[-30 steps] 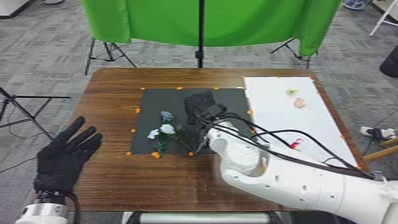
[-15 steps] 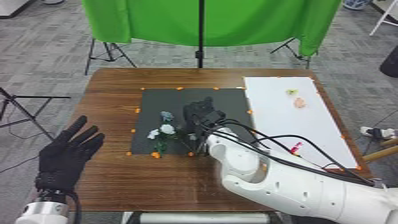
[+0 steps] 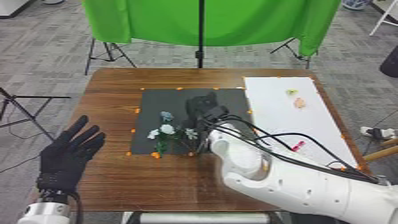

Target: Arrange flowers

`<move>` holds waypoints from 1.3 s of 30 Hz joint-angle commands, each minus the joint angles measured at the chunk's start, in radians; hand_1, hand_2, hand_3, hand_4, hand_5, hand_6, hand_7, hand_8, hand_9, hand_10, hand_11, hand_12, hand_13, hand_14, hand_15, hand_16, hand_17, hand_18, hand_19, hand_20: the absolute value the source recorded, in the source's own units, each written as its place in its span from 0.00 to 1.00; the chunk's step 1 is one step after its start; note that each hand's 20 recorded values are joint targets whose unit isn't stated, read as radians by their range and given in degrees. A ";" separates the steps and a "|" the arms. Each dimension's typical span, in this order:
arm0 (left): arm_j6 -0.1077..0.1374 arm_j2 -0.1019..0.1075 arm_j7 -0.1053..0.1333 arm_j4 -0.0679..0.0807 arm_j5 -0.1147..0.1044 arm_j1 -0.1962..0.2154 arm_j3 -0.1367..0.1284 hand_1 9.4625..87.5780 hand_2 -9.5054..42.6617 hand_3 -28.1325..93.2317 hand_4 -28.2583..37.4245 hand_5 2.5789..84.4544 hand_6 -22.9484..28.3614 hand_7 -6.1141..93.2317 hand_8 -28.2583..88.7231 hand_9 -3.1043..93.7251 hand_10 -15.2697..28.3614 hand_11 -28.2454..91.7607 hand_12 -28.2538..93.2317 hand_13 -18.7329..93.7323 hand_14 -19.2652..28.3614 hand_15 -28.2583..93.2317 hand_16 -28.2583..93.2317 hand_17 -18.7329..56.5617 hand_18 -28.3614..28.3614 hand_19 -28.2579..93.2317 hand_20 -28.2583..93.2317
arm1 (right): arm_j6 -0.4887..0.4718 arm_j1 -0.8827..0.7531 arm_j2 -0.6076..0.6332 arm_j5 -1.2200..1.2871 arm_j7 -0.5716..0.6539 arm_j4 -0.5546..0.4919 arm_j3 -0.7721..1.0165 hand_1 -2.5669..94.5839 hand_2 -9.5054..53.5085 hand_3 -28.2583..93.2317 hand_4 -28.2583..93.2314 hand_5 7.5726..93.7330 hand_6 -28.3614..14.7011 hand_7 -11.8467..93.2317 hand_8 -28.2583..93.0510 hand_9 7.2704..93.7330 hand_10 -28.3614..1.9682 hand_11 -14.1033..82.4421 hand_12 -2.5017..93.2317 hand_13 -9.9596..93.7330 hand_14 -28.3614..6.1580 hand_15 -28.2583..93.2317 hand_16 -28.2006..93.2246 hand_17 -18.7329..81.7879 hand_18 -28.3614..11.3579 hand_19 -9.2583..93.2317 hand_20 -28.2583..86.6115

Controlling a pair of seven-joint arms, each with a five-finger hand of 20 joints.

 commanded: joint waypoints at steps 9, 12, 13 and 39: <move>0.006 -0.023 0.004 -0.002 0.007 0.023 0.009 0.17 0.29 0.90 0.02 0.41 0.61 0.16 0.16 0.38 0.81 0.40 0.31 0.37 1.00 0.63 0.15 0.09 0.93 0.67 0.27 | 0.061 0.104 0.347 0.208 0.111 0.069 0.149 0.37 0.00 0.90 0.00 0.63 0.64 0.26 0.12 0.64 0.47 0.41 0.18 0.61 0.45 0.82 0.34 0.35 0.13 0.85 0.67; 0.007 -0.022 0.010 -0.002 0.007 0.023 0.014 0.17 0.29 0.90 0.02 0.41 0.61 0.16 0.16 0.38 0.81 0.40 0.31 0.37 1.00 0.63 0.15 0.09 0.93 0.67 0.27 | 0.043 0.134 0.356 0.215 0.137 0.128 0.118 0.37 0.00 0.90 0.00 0.60 0.64 0.26 0.12 0.61 0.45 0.40 0.18 0.60 0.44 0.81 0.33 0.34 0.13 0.84 0.66; 0.003 -0.026 0.002 -0.001 0.010 0.019 0.014 0.17 0.29 0.90 0.02 0.41 0.61 0.16 0.16 0.38 0.81 0.40 0.31 0.37 1.00 0.63 0.15 0.09 0.93 0.67 0.27 | 0.045 0.139 0.362 0.228 0.148 0.140 0.107 0.37 0.00 0.90 0.00 0.59 0.64 0.26 0.12 0.60 0.45 0.40 0.18 0.59 0.43 0.81 0.33 0.34 0.13 0.84 0.66; -0.025 -0.068 -0.064 0.006 0.046 -0.015 -0.003 0.17 0.29 0.90 0.02 0.40 0.61 0.16 0.16 0.38 0.81 0.40 0.31 0.37 1.00 0.63 0.15 0.09 0.93 0.67 0.27 | -0.212 -0.024 0.283 0.298 0.235 0.333 0.247 0.41 0.00 0.91 0.00 0.58 0.71 0.28 0.11 0.60 0.41 0.33 0.16 0.61 0.52 0.77 0.30 0.38 0.17 0.85 0.65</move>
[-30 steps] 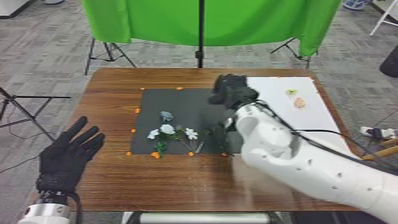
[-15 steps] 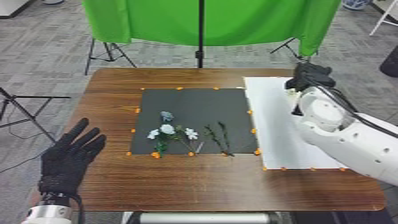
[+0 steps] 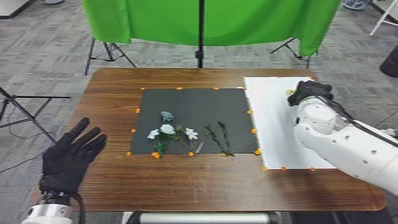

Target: Arrange flowers

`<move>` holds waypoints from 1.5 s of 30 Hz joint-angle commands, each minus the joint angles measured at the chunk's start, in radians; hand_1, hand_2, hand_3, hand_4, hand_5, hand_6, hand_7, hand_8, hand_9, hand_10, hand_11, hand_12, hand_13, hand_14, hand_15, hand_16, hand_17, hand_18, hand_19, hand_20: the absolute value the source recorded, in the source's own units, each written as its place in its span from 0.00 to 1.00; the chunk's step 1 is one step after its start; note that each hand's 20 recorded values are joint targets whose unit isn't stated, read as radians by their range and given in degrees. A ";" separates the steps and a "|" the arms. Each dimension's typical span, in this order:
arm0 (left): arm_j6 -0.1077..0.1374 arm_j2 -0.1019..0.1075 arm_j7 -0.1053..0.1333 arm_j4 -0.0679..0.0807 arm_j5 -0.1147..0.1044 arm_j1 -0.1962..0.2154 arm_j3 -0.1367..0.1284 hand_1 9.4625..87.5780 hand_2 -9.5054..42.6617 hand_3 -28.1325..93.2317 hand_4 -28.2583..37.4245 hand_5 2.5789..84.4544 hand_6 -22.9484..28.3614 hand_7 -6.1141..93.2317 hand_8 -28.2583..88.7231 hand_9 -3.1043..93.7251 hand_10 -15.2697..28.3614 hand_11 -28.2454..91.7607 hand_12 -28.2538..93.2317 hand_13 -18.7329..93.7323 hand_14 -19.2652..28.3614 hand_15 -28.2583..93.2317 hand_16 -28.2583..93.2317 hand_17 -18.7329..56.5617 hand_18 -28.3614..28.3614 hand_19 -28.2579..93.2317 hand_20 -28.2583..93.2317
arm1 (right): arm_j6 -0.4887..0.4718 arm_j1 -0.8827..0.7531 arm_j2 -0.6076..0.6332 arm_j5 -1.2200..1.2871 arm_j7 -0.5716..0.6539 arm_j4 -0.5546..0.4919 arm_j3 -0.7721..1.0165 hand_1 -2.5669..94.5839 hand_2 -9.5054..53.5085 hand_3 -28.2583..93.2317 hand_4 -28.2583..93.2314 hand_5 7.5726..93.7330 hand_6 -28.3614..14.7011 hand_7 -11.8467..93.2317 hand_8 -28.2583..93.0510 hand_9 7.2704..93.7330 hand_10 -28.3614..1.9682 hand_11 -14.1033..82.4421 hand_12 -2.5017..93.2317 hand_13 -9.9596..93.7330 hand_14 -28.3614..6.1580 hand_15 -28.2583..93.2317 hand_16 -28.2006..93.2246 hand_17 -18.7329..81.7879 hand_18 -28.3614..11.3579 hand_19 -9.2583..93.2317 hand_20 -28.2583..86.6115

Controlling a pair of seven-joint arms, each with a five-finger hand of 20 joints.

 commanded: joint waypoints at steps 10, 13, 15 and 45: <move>-0.017 -0.016 -0.019 0.005 0.015 -0.003 -0.003 0.17 0.29 0.90 0.03 0.40 0.61 0.16 0.16 0.38 0.81 0.40 0.31 0.37 1.00 0.63 0.15 0.09 0.93 0.67 0.27 | 0.089 -0.125 0.015 0.052 0.019 0.017 0.052 0.68 0.00 0.77 0.00 0.88 0.72 0.30 0.24 0.95 0.74 0.23 0.35 0.86 0.93 0.62 0.51 0.60 0.38 0.86 0.59; -0.013 -0.015 -0.013 0.001 0.014 0.006 -0.006 0.17 0.29 0.90 0.02 0.40 0.61 0.16 0.16 0.38 0.81 0.40 0.31 0.37 1.00 0.63 0.15 0.09 0.93 0.67 0.27 | 0.140 -0.102 0.030 0.002 0.008 0.010 0.012 0.69 0.00 0.76 0.00 0.90 0.72 0.30 0.24 0.98 0.76 0.24 0.37 0.88 0.91 0.64 0.51 0.62 0.38 0.87 0.60; -0.012 -0.013 -0.004 0.001 0.012 0.008 -0.005 0.17 0.29 0.91 0.02 0.40 0.61 0.16 0.16 0.38 0.81 0.40 0.31 0.37 1.00 0.63 0.15 0.09 0.93 0.67 0.27 | 0.215 -0.090 0.038 -0.018 0.005 -0.009 0.002 0.69 0.00 0.77 0.00 0.91 0.71 0.29 0.24 0.99 0.76 0.24 0.37 0.88 0.90 0.65 0.51 0.62 0.38 0.87 0.60; 0.010 0.035 0.033 0.000 -0.022 0.013 0.006 0.17 0.29 0.90 0.03 0.41 0.61 0.16 0.16 0.38 0.81 0.40 0.31 0.37 1.00 0.63 0.15 0.09 0.93 0.67 0.27 | 0.327 -0.050 -0.218 -0.237 -0.266 -0.217 -0.151 0.66 0.00 0.81 0.00 0.91 0.70 0.30 0.25 0.99 0.72 0.24 0.38 0.86 0.86 0.69 0.50 0.60 0.35 0.89 0.61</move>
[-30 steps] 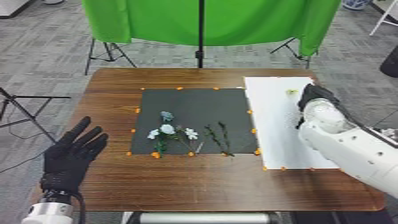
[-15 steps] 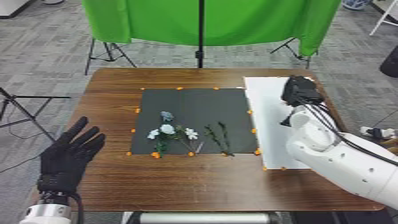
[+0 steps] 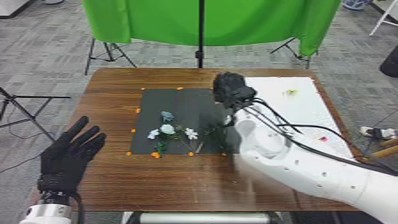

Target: Arrange flowers

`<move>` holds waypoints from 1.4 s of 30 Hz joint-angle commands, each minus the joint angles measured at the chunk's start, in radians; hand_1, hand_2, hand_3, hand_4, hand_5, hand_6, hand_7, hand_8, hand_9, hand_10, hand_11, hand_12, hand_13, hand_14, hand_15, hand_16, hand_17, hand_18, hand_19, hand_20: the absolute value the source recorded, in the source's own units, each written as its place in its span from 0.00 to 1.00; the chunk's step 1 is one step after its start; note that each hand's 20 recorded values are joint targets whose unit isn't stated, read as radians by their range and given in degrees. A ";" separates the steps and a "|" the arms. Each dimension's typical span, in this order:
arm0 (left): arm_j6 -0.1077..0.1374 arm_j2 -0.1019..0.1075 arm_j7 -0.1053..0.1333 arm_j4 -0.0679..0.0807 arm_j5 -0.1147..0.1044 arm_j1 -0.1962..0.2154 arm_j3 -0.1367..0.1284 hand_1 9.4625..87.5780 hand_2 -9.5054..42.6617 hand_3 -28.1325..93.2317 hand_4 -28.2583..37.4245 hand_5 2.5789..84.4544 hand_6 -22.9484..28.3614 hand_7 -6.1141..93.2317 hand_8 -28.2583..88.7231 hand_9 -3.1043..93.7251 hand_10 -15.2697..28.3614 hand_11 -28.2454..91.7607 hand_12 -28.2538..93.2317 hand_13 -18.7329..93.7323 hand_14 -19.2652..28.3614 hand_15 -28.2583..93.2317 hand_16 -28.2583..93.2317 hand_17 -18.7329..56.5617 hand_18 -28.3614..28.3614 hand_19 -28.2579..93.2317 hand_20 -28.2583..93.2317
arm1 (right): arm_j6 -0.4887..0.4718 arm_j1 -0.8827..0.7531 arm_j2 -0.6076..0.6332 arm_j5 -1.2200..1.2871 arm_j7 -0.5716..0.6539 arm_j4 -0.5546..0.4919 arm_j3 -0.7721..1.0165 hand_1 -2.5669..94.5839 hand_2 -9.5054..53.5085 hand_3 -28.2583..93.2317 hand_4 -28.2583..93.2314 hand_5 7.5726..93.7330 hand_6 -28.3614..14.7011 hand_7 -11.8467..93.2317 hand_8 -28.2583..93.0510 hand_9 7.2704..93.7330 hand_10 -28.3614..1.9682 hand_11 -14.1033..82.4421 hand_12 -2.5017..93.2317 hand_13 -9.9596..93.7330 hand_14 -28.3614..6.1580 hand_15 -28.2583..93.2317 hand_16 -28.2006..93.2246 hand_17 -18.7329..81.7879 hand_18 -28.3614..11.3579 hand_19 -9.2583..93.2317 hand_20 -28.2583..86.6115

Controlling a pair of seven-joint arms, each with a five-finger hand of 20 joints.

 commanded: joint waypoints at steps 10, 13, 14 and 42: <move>0.005 0.000 -0.022 0.005 -0.003 -0.010 0.001 0.17 0.29 0.90 0.02 0.41 0.61 0.16 0.16 0.38 0.81 0.40 0.31 0.37 1.00 0.63 0.15 0.09 0.93 0.67 0.27 | -0.109 -0.068 0.005 -0.051 -0.035 -0.015 -0.019 0.64 0.00 0.83 0.00 0.86 0.71 0.30 0.23 0.93 0.70 0.25 0.37 0.80 0.85 0.70 0.49 0.54 0.37 0.88 0.60; 0.003 -0.003 -0.030 0.005 -0.001 -0.010 -0.002 0.17 0.29 0.90 0.02 0.41 0.61 0.16 0.16 0.38 0.81 0.40 0.31 0.37 1.00 0.63 0.15 0.09 0.93 0.67 0.27 | -0.125 -0.081 0.007 -0.061 -0.043 -0.018 -0.007 0.62 0.00 0.83 0.00 0.85 0.71 0.29 0.22 0.90 0.69 0.24 0.36 0.77 0.84 0.70 0.49 0.52 0.36 0.88 0.60; 0.001 -0.006 -0.032 0.005 0.002 -0.008 -0.004 0.17 0.29 0.90 0.03 0.41 0.61 0.16 0.16 0.38 0.81 0.40 0.31 0.37 1.00 0.63 0.15 0.09 0.93 0.67 0.27 | -0.134 -0.084 0.012 -0.057 -0.046 -0.025 -0.004 0.61 0.00 0.83 0.00 0.85 0.71 0.29 0.22 0.89 0.69 0.24 0.36 0.76 0.83 0.70 0.48 0.52 0.35 0.88 0.60; -0.006 -0.025 -0.053 0.000 0.019 0.008 -0.010 0.17 0.30 0.90 0.03 0.41 0.62 0.16 0.16 0.38 0.81 0.40 0.30 0.37 1.00 0.63 0.15 0.09 0.93 0.68 0.27 | -0.143 -0.112 0.074 -0.051 -0.084 -0.097 0.063 0.37 0.00 0.93 0.00 0.73 0.69 0.28 0.12 0.69 0.52 0.40 0.18 0.67 0.54 0.83 0.35 0.42 0.20 0.88 0.66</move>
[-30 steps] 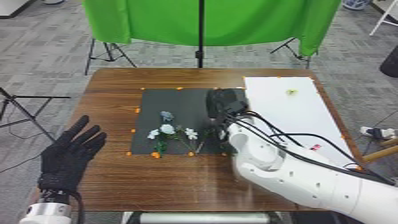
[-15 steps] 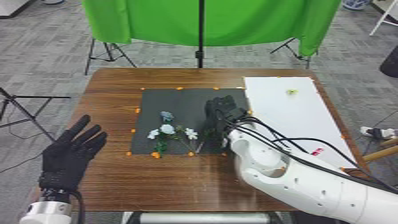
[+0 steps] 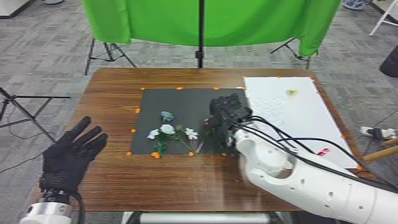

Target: Arrange flowers

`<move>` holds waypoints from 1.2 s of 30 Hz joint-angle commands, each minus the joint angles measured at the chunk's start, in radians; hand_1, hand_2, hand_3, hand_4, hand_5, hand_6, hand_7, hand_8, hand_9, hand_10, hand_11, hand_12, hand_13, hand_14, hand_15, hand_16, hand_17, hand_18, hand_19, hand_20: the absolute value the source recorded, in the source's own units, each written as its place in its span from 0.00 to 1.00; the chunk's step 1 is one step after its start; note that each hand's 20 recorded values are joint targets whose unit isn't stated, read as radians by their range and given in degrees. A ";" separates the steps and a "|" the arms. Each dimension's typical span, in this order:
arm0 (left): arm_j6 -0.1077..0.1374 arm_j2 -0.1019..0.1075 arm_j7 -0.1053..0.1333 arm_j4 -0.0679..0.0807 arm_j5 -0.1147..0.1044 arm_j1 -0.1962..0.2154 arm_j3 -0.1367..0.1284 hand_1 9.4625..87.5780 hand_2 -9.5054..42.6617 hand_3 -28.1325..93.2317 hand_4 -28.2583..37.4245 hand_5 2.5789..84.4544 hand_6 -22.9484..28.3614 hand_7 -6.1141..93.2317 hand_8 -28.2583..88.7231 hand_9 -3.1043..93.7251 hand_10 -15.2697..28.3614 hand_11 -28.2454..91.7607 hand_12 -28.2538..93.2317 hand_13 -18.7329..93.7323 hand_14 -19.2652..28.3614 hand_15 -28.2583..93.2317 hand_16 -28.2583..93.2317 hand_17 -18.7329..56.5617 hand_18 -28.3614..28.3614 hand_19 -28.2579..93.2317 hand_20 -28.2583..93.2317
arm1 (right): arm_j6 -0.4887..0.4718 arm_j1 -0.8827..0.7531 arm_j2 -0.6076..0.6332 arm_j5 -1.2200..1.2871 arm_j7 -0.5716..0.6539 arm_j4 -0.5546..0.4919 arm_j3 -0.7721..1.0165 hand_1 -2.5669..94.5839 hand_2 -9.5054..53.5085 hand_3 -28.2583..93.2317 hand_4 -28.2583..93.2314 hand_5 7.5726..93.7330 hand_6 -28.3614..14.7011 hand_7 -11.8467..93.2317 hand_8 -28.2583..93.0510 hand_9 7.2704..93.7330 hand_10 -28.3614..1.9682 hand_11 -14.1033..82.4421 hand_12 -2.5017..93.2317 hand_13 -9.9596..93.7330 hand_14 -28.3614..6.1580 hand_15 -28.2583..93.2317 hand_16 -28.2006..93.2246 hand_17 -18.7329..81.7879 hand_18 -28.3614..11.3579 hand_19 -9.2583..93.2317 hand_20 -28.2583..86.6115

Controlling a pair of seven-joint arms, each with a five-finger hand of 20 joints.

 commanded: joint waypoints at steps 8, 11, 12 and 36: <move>-0.002 -0.024 0.004 -0.002 0.014 0.017 0.001 0.17 0.30 0.90 0.03 0.41 0.62 0.16 0.16 0.38 0.81 0.40 0.31 0.37 1.00 0.63 0.15 0.09 0.93 0.68 0.27 | 0.063 0.157 0.075 0.098 0.069 0.051 -0.017 0.35 0.00 0.92 0.00 0.68 0.67 0.27 0.12 0.65 0.48 0.39 0.18 0.65 0.51 0.82 0.35 0.41 0.20 0.87 0.65; -0.001 -0.023 0.008 -0.002 0.013 0.021 0.002 0.17 0.30 0.90 0.03 0.41 0.62 0.16 0.16 0.38 0.81 0.40 0.31 0.37 1.00 0.63 0.15 0.09 0.93 0.68 0.27 | 0.063 0.210 0.105 0.146 0.104 0.094 -0.027 0.34 0.00 0.93 0.00 0.66 0.66 0.27 0.12 0.64 0.48 0.38 0.18 0.64 0.50 0.82 0.34 0.40 0.19 0.86 0.65; 0.000 -0.024 0.007 -0.003 0.013 0.020 0.003 0.17 0.30 0.90 0.03 0.41 0.62 0.16 0.16 0.38 0.81 0.40 0.31 0.37 1.00 0.63 0.15 0.09 0.93 0.68 0.27 | 0.060 0.230 0.114 0.166 0.115 0.109 -0.034 0.34 0.00 0.93 0.00 0.65 0.66 0.27 0.12 0.63 0.47 0.38 0.18 0.63 0.50 0.81 0.34 0.40 0.19 0.86 0.65; 0.007 -0.007 0.031 0.005 -0.002 -0.004 0.023 0.17 0.30 0.90 0.03 0.41 0.62 0.16 0.16 0.38 0.81 0.40 0.31 0.37 1.00 0.63 0.15 0.09 0.93 0.68 0.27 | -0.328 0.193 0.058 0.334 0.224 0.414 0.119 0.34 0.00 0.94 0.00 0.38 0.71 0.26 0.12 0.39 0.35 0.28 0.17 0.51 0.44 0.80 0.29 0.36 0.23 0.85 0.62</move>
